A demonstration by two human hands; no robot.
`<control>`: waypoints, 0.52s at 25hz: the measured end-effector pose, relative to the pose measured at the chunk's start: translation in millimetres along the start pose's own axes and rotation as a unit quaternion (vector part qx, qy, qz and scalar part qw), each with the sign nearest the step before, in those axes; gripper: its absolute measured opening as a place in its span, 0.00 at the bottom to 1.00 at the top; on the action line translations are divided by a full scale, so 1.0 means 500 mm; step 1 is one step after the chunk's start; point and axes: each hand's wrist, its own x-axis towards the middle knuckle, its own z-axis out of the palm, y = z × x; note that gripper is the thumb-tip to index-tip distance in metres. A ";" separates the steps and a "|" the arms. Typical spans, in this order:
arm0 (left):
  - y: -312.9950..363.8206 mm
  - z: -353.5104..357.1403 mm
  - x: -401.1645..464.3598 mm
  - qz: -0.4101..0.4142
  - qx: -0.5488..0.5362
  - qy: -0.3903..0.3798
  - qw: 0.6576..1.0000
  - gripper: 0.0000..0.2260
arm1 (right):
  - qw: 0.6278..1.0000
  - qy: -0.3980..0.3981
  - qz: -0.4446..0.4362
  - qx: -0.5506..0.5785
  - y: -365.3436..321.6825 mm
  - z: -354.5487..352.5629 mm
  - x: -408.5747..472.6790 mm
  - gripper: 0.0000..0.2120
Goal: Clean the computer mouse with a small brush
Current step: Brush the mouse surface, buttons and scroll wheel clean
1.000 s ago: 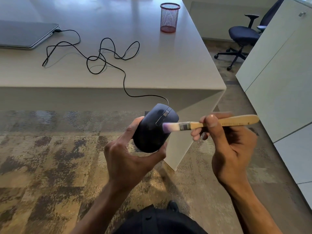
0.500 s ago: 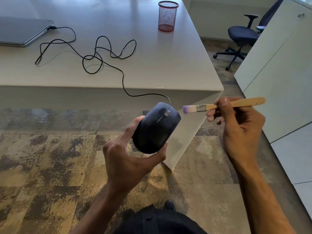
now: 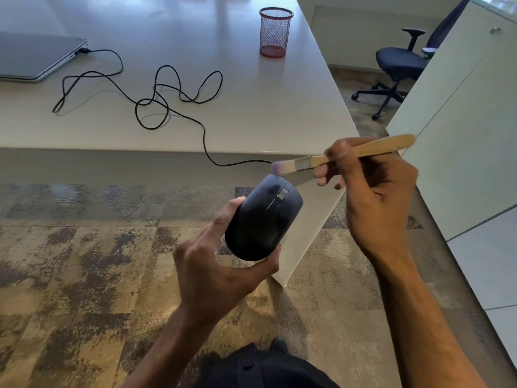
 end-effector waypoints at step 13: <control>-0.002 -0.009 0.015 -0.026 0.013 0.010 1.000 0.32 | 0.995 0.058 0.015 -0.084 0.021 -0.010 -0.004 0.11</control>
